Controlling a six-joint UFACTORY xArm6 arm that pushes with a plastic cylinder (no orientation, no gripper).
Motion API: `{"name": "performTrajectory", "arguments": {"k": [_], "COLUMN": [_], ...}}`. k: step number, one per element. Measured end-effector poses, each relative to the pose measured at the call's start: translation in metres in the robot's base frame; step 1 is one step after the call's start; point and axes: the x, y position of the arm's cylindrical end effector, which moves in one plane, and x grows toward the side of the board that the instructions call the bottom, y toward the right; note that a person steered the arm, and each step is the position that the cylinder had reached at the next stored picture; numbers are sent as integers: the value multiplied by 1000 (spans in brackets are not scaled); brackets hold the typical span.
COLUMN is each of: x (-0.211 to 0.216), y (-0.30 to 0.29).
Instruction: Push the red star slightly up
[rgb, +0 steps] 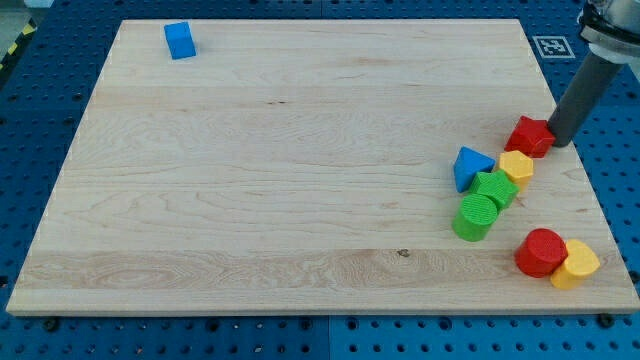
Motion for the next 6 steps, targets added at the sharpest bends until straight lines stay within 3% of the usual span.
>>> {"name": "performTrajectory", "arguments": {"k": [3,4,6], "x": [42,30,-33], "y": [4,-27,-82]}}
